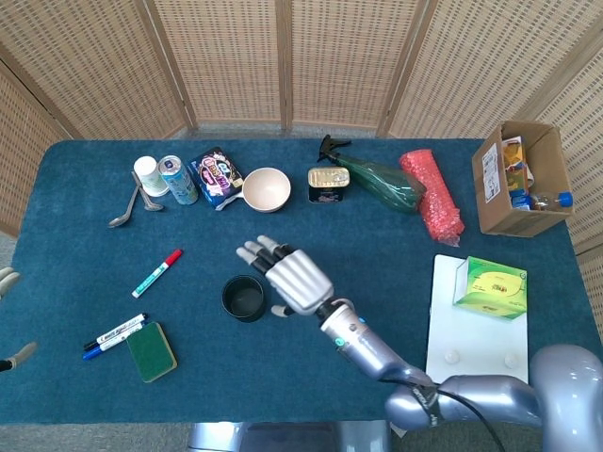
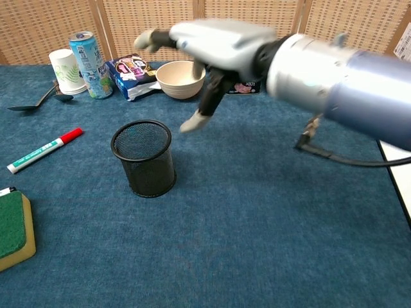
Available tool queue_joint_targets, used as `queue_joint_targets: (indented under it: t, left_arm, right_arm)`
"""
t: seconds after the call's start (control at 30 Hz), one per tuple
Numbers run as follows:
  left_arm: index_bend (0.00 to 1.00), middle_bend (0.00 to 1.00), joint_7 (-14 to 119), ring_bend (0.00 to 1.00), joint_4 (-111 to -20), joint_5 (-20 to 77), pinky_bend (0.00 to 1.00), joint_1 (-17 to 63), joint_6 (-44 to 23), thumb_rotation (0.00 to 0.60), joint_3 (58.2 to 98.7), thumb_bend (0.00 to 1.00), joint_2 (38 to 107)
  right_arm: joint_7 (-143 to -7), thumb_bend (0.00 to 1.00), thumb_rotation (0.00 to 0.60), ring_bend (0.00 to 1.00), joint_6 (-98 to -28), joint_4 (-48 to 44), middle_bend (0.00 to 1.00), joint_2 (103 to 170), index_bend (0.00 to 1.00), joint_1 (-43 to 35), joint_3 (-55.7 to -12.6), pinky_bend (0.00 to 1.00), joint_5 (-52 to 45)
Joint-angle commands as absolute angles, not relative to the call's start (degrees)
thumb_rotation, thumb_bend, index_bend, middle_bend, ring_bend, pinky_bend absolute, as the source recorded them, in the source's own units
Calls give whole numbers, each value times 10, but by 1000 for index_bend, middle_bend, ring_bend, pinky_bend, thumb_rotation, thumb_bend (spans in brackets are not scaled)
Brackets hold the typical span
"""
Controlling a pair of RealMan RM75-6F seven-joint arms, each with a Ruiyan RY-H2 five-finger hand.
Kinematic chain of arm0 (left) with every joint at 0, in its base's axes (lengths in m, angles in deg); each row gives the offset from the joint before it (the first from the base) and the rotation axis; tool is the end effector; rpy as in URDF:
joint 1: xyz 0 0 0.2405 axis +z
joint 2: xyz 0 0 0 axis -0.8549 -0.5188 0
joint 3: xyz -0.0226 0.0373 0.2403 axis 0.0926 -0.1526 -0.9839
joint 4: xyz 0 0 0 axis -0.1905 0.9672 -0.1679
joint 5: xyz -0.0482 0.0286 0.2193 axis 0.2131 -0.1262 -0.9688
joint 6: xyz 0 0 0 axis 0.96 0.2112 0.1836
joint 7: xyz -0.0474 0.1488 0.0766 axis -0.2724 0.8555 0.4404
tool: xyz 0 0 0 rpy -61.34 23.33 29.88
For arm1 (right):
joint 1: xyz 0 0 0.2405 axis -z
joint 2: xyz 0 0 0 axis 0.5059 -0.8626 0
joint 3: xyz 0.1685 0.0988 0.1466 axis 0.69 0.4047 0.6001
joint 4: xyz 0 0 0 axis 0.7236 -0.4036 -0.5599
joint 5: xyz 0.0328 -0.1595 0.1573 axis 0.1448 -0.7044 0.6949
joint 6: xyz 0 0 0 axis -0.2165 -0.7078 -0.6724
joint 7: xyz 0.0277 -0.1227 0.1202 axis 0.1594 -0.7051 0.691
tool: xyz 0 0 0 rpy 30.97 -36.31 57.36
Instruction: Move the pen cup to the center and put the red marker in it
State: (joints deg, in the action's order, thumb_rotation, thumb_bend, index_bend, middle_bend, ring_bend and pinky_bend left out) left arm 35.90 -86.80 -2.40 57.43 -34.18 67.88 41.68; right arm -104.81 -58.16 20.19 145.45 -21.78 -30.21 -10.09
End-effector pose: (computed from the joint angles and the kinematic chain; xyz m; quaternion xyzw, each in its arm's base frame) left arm -0.3187 0.1717 0.1896 -0.5958 -0.4309 -0.3993 0.5477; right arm 0.0179 -0.3263 -0.0455 0.7759 -0.2619 0.4827 0.3104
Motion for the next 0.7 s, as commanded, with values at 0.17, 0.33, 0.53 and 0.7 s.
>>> queue_joint_targets:
  t: [0.17, 0.33, 0.53, 0.7]
  left_arm:
    - [51, 0, 363, 0, -870, -30, 0, 576, -345, 600, 675, 257, 418]
    - [53, 0, 372, 0, -875, -39, 0, 578, -349, 600, 673, 257, 420]
    - [58, 0, 380, 0, -877, -47, 0, 576, -349, 600, 672, 256, 424]
    - [60, 0, 380, 0, -879, -48, 0, 570, -341, 600, 672, 257, 423]
  right_arm:
    - [-902, 0, 600, 93, -658, 197, 51, 1330, 0, -137, -318, 351, -184]
    - [-790, 0, 600, 93, -693, 143, 59, 1280, 0, -84, -336, 351, -204]
    - [-680, 0, 600, 81, -727, 70, 61, 1257, 0, -17, -372, 351, -210]
    - [-635, 0, 600, 23, -782, -1, 62, 1269, 0, 42, -395, 337, -217]
